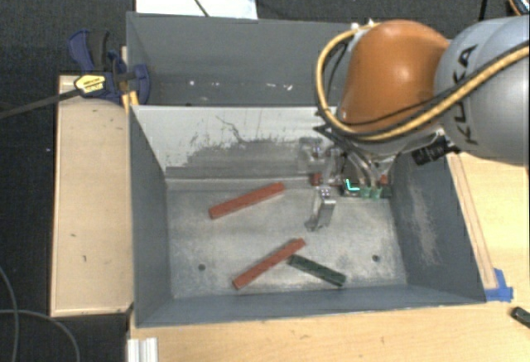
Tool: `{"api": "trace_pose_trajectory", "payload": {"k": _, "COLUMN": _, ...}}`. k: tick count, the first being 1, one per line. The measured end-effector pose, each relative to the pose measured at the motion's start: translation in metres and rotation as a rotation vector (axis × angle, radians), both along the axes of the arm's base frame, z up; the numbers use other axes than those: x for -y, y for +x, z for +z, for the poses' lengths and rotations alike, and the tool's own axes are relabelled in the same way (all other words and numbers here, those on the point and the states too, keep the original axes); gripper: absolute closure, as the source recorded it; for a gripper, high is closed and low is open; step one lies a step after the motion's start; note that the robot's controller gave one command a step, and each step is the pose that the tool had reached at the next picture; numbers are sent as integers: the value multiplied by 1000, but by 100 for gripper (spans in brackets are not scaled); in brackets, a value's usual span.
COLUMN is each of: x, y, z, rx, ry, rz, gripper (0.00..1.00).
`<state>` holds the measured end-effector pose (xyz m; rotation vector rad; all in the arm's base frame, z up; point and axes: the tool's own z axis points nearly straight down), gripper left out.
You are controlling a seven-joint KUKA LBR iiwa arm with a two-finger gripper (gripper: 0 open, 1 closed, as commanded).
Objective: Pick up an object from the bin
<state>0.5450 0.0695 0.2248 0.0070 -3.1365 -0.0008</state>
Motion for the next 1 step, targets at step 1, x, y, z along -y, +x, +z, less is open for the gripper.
{"api": "trace_pose_trajectory", "payload": {"k": 1, "x": 23, "y": -27, "z": -153, "rx": 2, "ry": 2, "rz": 325, "gripper": 0}}
